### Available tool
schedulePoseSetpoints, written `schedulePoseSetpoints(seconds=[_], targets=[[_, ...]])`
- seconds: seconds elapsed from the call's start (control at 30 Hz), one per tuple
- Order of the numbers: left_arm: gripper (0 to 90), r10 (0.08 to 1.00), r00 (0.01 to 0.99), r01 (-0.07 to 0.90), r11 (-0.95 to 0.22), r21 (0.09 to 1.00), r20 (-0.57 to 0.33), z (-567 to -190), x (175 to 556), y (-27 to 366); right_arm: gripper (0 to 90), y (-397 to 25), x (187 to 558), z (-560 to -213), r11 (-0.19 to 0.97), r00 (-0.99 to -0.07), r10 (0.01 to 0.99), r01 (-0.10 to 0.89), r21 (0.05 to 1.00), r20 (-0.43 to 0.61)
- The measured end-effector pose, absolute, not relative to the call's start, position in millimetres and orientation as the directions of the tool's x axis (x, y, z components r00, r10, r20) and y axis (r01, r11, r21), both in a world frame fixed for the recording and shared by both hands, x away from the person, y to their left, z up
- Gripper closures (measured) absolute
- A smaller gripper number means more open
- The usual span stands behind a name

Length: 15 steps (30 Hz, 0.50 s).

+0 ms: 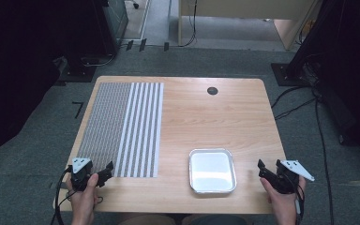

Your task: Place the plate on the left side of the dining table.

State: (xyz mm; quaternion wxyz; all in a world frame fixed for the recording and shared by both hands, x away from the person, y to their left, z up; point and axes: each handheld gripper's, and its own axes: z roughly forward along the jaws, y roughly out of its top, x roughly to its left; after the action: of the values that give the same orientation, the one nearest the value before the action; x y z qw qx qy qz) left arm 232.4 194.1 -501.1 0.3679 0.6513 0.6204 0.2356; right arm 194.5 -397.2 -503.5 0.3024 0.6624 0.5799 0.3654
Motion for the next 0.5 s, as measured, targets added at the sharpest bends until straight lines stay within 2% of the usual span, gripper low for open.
schedulePoseSetpoints(seconds=[0.5], targets=[[17.8, 0.968, 0.199, 0.633, -0.008, 0.774, -0.153, -500.7, 233.1, 158.2, 26.8, -373.4, 197.3, -502.5, -0.11, 0.011, 0.992, 0.554, 0.825, 0.125]])
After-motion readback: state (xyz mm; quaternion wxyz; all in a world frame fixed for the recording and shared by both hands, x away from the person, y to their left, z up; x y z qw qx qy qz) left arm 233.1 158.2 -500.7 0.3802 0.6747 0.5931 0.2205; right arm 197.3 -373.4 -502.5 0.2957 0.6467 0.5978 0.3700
